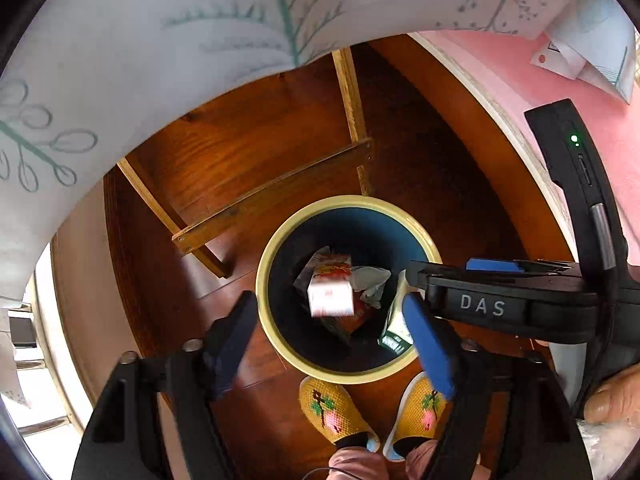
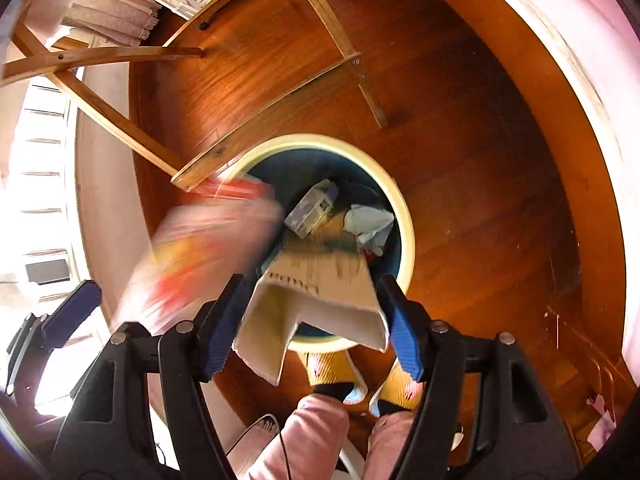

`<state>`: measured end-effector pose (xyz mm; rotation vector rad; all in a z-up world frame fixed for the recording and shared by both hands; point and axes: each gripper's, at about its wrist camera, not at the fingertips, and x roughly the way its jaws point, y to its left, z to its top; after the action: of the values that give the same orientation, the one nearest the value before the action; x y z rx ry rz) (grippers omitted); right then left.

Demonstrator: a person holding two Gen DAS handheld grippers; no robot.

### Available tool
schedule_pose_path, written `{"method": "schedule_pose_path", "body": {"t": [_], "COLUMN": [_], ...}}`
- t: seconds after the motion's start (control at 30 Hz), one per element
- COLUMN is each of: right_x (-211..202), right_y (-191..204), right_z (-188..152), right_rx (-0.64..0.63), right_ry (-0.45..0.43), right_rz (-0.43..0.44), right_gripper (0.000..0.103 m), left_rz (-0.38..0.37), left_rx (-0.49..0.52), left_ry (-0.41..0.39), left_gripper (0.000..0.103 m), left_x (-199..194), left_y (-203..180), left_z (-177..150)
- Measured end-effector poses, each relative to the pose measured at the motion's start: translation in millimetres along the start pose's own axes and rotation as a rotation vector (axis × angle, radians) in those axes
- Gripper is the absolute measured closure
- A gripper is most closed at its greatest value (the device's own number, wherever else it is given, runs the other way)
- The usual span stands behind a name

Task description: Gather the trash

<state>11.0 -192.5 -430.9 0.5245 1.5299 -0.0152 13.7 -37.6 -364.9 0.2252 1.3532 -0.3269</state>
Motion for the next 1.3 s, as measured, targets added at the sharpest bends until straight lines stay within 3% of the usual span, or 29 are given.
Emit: {"method": "schedule_pose_path", "body": {"t": [0.33, 0.57, 0.8, 0.93, 1.3], "right_x": [7.5, -21.3, -89.2, -139.2, -285.7], "right_y": [6.2, 13.7, 27.2, 36.0, 77.0], "right_z": [-1.7, -9.8, -16.9, -21.9, -51.2], "right_rx": [-0.013, -0.027, -0.052, -0.072, -0.172], "right_ry": [0.004, 0.003, -0.042, -0.082, -0.211], "right_rz": [-0.020, -0.026, -0.007, 0.007, 0.086], "right_gripper": [0.035, 0.035, 0.035, 0.034, 0.031], "left_rz": [0.042, 0.024, 0.005, -0.004, -0.069], "left_rx": [-0.022, -0.038, -0.054, -0.075, -0.079], "left_ry": [-0.010, -0.041, -0.113, -0.152, -0.296], "left_gripper": [0.020, 0.020, 0.014, 0.006, 0.003], "left_x": [-7.4, -57.8, -141.0, -194.8, -341.3], "left_y": [5.9, 7.6, 3.0, 2.7, 2.3], "left_z": [4.1, 12.4, 25.5, 33.1, 45.3]}}
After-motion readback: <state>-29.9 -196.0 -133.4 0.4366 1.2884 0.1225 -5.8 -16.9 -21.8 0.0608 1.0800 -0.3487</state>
